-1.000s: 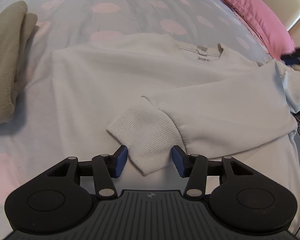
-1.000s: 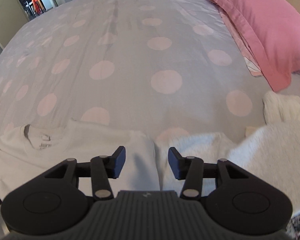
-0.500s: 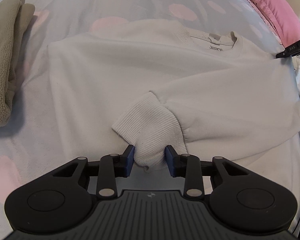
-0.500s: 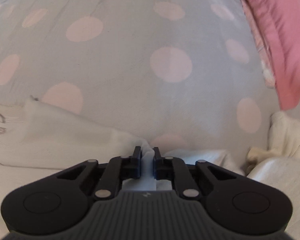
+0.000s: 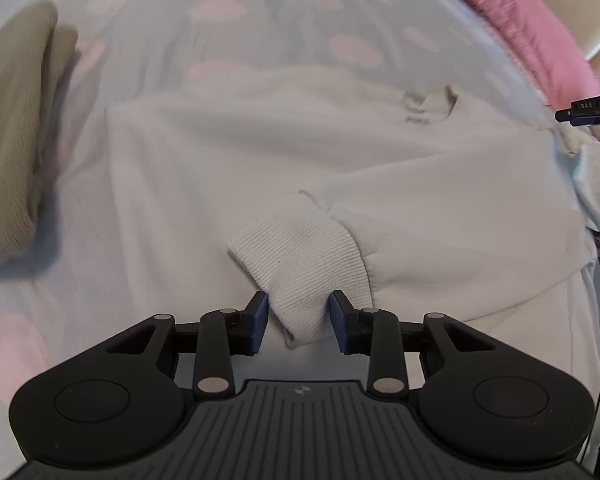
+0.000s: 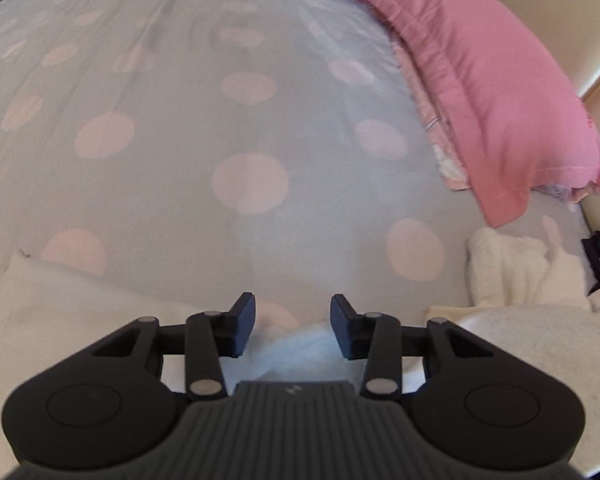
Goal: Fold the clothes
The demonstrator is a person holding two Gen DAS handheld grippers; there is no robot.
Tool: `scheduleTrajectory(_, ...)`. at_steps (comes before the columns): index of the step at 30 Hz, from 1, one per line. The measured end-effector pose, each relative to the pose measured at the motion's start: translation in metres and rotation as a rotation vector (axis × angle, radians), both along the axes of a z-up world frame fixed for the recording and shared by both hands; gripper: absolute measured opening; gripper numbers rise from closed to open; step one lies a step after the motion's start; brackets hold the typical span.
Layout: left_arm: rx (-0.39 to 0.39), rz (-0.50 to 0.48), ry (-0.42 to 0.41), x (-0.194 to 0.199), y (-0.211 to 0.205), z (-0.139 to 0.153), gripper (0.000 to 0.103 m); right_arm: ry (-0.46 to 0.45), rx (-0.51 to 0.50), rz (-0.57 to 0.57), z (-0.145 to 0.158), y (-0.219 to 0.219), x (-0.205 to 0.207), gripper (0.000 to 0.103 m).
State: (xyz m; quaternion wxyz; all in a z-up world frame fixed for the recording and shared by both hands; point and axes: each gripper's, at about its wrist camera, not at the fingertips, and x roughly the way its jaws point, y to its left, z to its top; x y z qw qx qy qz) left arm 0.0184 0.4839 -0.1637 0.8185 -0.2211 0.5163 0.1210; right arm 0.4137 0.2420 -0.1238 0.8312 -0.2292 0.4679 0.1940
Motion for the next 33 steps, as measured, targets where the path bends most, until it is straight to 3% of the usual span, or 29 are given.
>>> scheduleTrajectory(3,-0.017,0.035,-0.051,-0.007,0.006,0.01,0.041,0.033,0.037,0.024,0.0,-0.022,-0.027,0.044)
scheduleTrajectory(7,-0.042,0.05,-0.09,-0.012,0.009,0.02,0.042,0.077,0.086,0.055,0.001,-0.052,-0.064,0.046)
scheduleTrajectory(11,-0.02,-0.007,-0.103,-0.016,-0.002,0.023,0.045,0.121,0.136,0.087,0.001,-0.082,-0.1,0.046)
scheduleTrajectory(16,0.031,-0.031,-0.057,-0.017,-0.014,0.01,0.046,0.171,0.192,0.129,0.0,-0.119,-0.146,0.046)
scheduleTrajectory(21,0.073,-0.06,-0.023,-0.015,-0.026,-0.005,0.047,0.14,0.163,0.169,-0.023,-0.14,-0.176,0.051)
scheduleTrajectory(22,0.079,-0.067,-0.02,-0.014,-0.029,-0.008,0.044,0.13,0.167,0.168,-0.026,-0.143,-0.177,0.052)
scheduleTrajectory(23,0.084,-0.074,-0.016,-0.013,-0.032,-0.011,0.028,0.122,0.167,0.164,-0.028,-0.146,-0.177,0.052)
scheduleTrajectory(26,0.129,-0.063,-0.032,-0.012,-0.035,0.0,0.005,0.105,0.16,0.158,-0.036,-0.146,-0.176,0.052)
scheduleTrajectory(29,0.126,-0.051,-0.052,-0.014,-0.03,0.026,0.003,0.091,0.16,0.155,-0.04,-0.147,-0.173,0.049)
scheduleTrajectory(33,0.066,-0.059,0.024,-0.016,-0.016,0.053,0.003,0.078,0.15,0.171,-0.045,-0.146,-0.17,0.033)
